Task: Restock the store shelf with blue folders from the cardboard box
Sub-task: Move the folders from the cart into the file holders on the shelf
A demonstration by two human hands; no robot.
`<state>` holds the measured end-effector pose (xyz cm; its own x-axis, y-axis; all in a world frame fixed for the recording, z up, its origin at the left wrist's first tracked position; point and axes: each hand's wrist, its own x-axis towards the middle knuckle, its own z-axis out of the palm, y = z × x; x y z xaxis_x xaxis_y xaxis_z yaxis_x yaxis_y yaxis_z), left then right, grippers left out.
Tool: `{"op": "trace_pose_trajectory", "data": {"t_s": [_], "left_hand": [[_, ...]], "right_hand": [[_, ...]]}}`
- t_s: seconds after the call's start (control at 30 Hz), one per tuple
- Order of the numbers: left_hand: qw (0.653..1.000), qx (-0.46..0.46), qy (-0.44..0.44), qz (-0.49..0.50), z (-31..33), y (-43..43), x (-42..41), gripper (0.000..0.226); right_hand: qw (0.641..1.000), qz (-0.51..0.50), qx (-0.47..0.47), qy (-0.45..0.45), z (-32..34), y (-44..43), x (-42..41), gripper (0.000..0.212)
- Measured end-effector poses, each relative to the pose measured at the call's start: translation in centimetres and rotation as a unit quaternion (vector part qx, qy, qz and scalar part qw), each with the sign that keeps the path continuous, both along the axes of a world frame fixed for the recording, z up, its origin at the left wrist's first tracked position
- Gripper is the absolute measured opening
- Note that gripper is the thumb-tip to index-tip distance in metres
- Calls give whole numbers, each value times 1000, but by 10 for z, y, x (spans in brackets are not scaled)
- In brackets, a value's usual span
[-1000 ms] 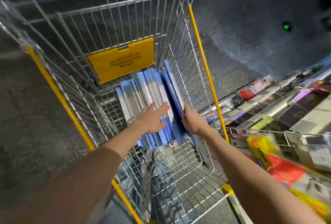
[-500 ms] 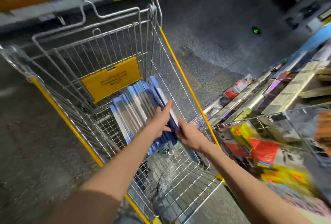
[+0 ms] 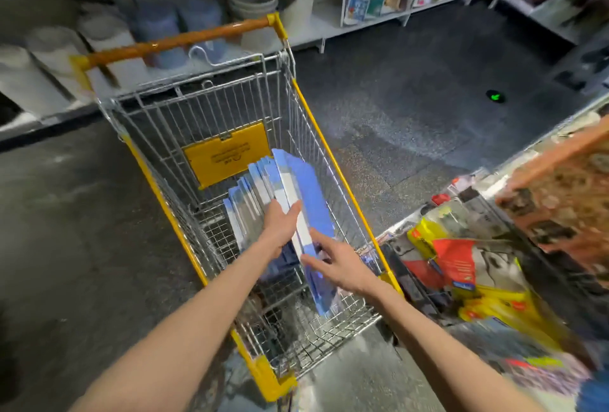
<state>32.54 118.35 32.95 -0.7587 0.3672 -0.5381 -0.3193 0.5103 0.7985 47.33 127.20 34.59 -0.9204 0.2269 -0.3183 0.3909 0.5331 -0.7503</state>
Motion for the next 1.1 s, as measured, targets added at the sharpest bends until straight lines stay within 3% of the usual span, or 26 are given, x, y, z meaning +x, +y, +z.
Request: {"op": "trace_pose_trajectory", "data": {"t_s": [0.17,0.33,0.43,0.6,0.87,1.1], "left_hand": [[995,5,95,11,36,-26,20,73],[981,68,179,12,99,-53,45,27],[981,110,156,19,122,-70,56,29],[986,102,128,-32,148,-88,61,37],[986,137,76,-60,173,-114,67,32],[980,163,55,-98,189,-126,73,58]], "right_hand": [[981,-154,-104,50,30,8,10,50],[962,-169,-195,88,76,5,-12,54],[948,-167,-253,99,92,-7,-20,61],[902,-162,-382,118,107,-22,-23,77],[898,-156,-393,123,126,-39,-18,74],[913,-88,-384,110,151,-63,-23,84]]}}
